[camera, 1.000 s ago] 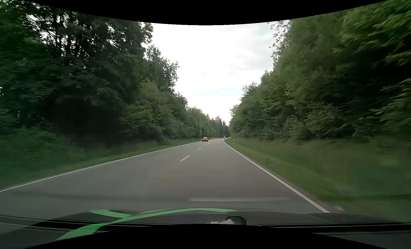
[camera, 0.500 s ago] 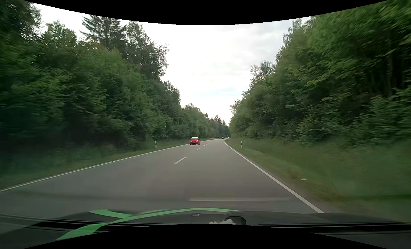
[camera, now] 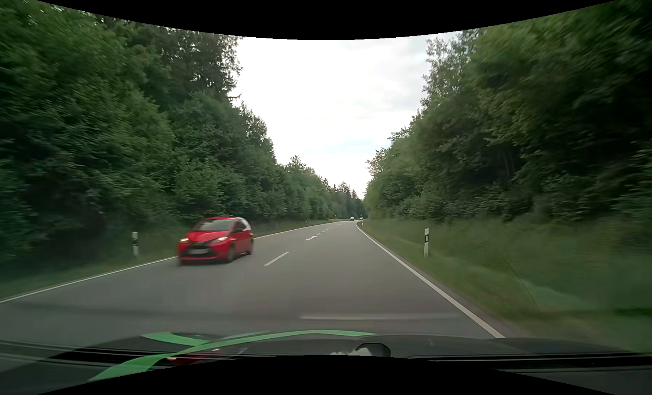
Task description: Follow the waypoints while adhering to traffic rules and regulations
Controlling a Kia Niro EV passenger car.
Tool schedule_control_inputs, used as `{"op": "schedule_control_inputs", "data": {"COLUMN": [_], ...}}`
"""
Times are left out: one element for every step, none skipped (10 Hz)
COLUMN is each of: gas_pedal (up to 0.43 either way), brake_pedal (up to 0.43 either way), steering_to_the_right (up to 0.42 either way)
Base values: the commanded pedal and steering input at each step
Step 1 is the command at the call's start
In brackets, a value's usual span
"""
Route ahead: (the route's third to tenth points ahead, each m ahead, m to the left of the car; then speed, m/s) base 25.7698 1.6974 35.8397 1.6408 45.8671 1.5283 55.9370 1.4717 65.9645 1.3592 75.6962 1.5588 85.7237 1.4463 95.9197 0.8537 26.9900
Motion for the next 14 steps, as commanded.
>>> {"op": "schedule_control_inputs", "data": {"gas_pedal": [0.268,0.268,0.268,0.28,0.287,0.299,0.299,0.299,0.299,0.268,0.248,0.228,0.197,0.169], "brake_pedal": [0.0,0.0,0.0,0.0,0.0,0.0,0.0,0.0,0.0,0.0,0.0,0.0,0.0,0.0], "steering_to_the_right": [-0.001,-0.001,-0.001,-0.001,-0.001,-0.001,-0.001,-0.001,-0.001,-0.001,-0.001,-0.001,-0.001,-0.001]}}
